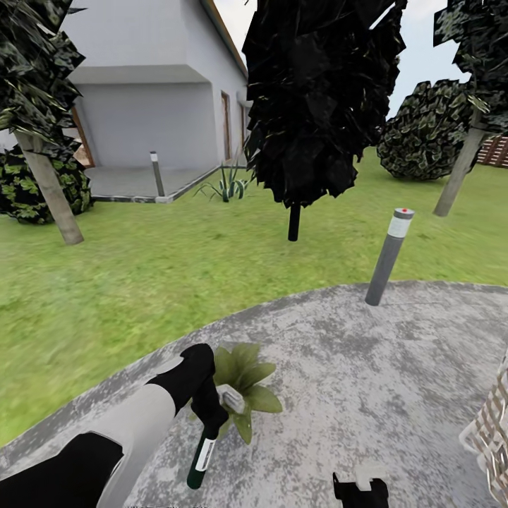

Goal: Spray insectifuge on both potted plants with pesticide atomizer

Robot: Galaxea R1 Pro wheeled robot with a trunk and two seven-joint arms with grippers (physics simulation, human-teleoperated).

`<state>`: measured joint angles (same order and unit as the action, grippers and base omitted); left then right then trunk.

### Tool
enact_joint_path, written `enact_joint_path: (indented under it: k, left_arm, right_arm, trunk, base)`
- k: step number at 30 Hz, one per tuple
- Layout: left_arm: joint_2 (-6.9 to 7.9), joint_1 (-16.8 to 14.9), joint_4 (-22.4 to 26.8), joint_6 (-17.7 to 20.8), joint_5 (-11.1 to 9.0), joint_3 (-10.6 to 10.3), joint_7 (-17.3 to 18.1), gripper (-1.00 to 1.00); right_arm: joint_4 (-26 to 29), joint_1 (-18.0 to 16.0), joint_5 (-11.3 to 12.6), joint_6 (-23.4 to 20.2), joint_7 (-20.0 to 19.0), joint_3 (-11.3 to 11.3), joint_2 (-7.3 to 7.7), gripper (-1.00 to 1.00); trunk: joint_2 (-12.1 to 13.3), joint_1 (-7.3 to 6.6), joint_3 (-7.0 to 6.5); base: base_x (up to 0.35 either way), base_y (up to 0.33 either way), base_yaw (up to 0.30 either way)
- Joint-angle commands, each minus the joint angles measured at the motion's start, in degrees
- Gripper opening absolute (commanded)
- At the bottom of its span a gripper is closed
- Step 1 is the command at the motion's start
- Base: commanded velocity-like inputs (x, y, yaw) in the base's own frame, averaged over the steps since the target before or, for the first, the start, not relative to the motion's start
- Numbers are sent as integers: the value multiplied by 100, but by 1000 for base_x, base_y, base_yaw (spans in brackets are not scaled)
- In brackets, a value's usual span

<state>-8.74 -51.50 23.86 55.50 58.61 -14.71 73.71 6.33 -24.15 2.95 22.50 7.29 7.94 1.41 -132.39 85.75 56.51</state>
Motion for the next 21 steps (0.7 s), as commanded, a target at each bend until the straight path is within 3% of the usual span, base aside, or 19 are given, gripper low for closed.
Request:
enact_joint_path:
  k: [1, 7, 8, 11, 12, 14, 17, 21]
  left_arm:
    - [1, -3, 8, 48, 54, -6, 57, -100]
    - [13, 0, 5, 48, 54, -6, 27, -100]
    - [27, 82, 5, 48, 37, 17, -292, -100]
    - [63, 200, 1, 43, 24, 53, -499, -100]
    - [84, 229, 2, 40, 22, 98, -515, -100]
    - [155, 288, 5, 10, 20, 431, -563, -100]
    - [175, 296, 11, -7, 14, 735, -683, -100]
    - [145, 299, 15, -13, 7, 869, -796, -100]
  right_arm:
    - [-2, -2, 30, 12, 27, 50, 1, 100]
    - [0, -2, 30, 15, 27, 50, 5, 100]
    - [-3, -2, 30, 17, 24, 50, 8, 100]
    - [-8, -2, 30, 18, 22, 50, 9, 100]
    - [-8, -2, 30, 18, 24, 50, 9, 100]
    - [-9, -2, 19, 18, 16, 50, 9, 100]
    - [-9, -2, 14, 18, 5, 56, 37, 100]
    - [-9, -2, 13, 18, 14, 58, 53, 100]
  trunk:
    - [-2, -1, 5]
    - [-2, -1, 5]
    - [-2, -1, 5]
    - [-2, -1, 5]
    - [-2, -1, 5]
    - [-2, -1, 5]
    - [-2, -1, 5]
    - [-2, -1, 5]
  base:
    - [5, -4, 250]
    - [1, -1, 159]
    - [0, 0, 6]
    - [0, 0, 2]
    - [0, 0, 0]
    - [0, 0, 0]
    - [0, 0, 0]
    - [0, 0, 0]
